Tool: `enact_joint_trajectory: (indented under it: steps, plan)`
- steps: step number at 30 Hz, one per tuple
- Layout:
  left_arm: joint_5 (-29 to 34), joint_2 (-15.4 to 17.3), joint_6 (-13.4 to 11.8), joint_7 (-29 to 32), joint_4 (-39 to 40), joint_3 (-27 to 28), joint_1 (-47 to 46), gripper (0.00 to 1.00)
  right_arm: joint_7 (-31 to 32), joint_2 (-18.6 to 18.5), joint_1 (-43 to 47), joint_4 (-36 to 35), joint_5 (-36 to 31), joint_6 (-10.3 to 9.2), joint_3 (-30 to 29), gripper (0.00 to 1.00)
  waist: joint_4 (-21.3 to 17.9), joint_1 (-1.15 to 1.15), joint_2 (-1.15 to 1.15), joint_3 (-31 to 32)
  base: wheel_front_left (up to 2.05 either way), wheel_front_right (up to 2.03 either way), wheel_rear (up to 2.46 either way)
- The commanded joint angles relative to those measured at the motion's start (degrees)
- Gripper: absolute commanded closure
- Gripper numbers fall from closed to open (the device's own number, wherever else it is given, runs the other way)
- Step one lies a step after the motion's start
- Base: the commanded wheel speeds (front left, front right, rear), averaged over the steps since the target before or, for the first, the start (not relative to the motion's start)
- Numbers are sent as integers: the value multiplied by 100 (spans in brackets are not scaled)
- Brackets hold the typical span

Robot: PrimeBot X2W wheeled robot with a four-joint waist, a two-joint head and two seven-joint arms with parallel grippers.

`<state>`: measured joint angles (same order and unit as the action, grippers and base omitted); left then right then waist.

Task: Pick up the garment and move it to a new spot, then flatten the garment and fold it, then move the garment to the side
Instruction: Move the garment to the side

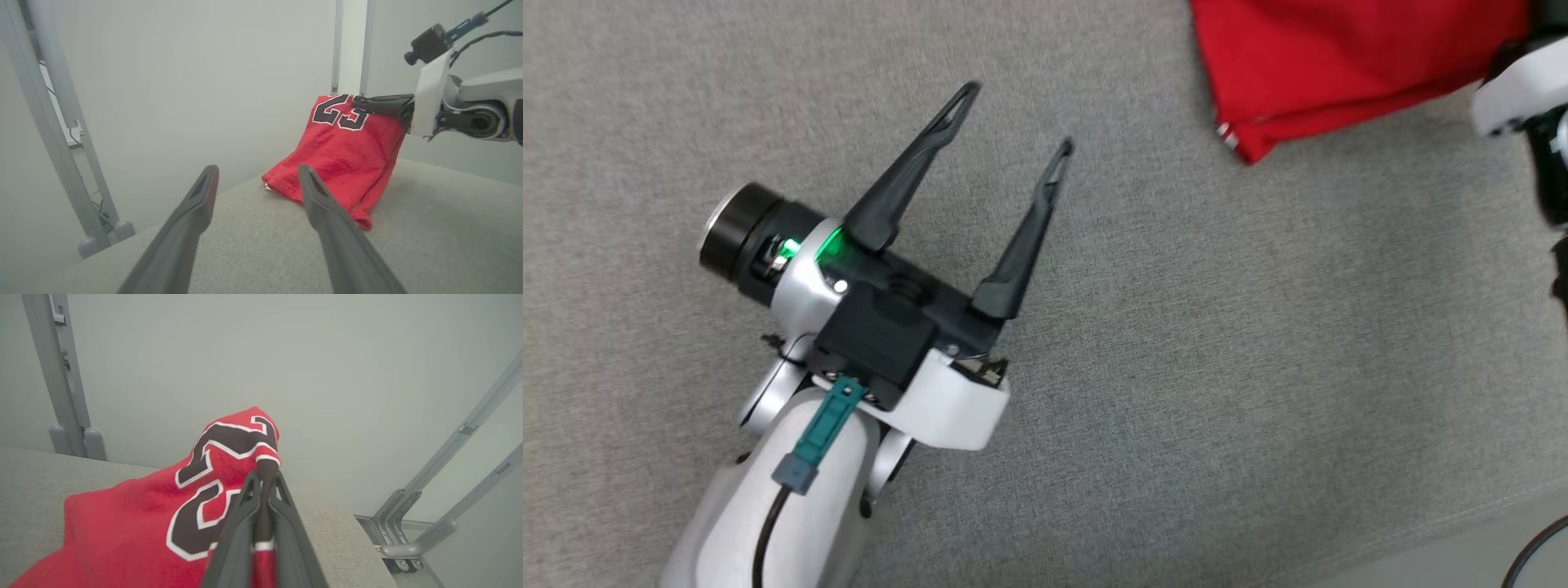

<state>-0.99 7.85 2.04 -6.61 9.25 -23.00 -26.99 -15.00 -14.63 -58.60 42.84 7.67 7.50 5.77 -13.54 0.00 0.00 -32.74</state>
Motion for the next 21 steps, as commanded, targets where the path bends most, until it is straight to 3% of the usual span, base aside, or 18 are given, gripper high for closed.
enact_joint_trajectory:
  steps: [1, 14, 21]
  plan:
    - [82, -20, 55, 43, 68, -55, -190, 0, -28, -84, -160, 6, -156, -2, -123, 100, -21, 0, 0, -269, 0, 0, 0]
    - [122, 0, 135, 285, 384, -151, -771, 0, -28, -464, -768, -310, -1591, -3, -666, 100, 2, 0, 0, -766, 0, 0, 0]
    - [55, 65, 88, 341, 513, -100, -779, 0, -27, -440, -757, -362, -2171, -2, -1018, 100, 1, 0, 0, -807, 0, 0, 0]
